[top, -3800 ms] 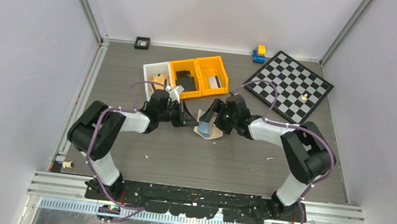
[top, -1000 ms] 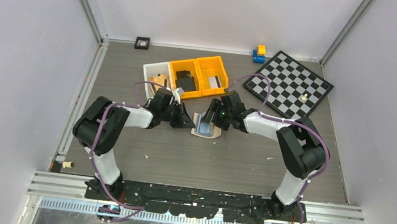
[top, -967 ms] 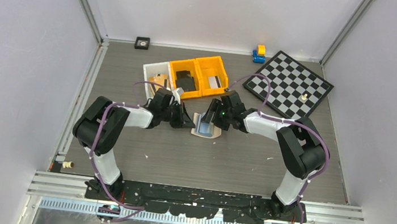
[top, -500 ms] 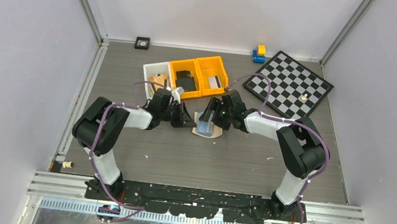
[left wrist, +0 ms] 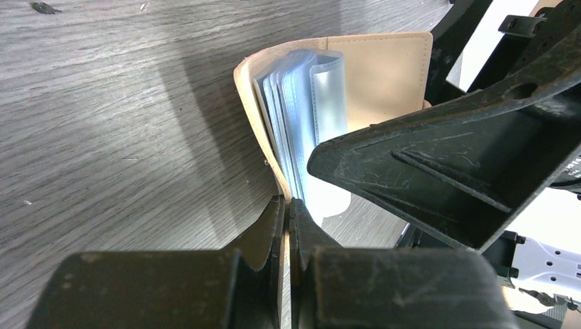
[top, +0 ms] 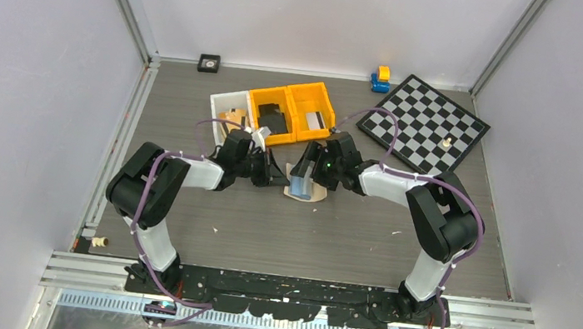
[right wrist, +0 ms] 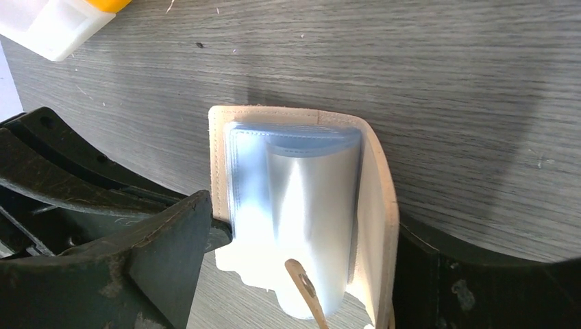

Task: Take the credit cards out of the card holder
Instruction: Pick up the card holder from the center of the board.

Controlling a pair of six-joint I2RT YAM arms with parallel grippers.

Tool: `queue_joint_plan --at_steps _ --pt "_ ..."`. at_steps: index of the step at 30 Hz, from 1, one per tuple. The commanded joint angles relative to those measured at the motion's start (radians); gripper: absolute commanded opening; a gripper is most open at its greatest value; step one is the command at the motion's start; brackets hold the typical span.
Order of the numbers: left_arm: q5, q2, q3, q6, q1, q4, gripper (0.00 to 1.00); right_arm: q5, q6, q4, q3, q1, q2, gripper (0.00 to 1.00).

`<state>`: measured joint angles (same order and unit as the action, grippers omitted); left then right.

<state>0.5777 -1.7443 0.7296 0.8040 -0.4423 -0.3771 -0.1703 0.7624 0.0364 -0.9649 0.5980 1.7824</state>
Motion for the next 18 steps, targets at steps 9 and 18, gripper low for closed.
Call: queue_joint_plan --at_steps 9,18 --pt "0.036 0.020 0.008 -0.001 -0.004 -0.022 0.00 0.003 -0.017 -0.011 -0.013 0.006 0.038 0.81" --pt "0.036 0.020 0.007 -0.002 -0.004 -0.022 0.00 0.033 -0.063 -0.119 -0.075 0.019 0.077 0.76"
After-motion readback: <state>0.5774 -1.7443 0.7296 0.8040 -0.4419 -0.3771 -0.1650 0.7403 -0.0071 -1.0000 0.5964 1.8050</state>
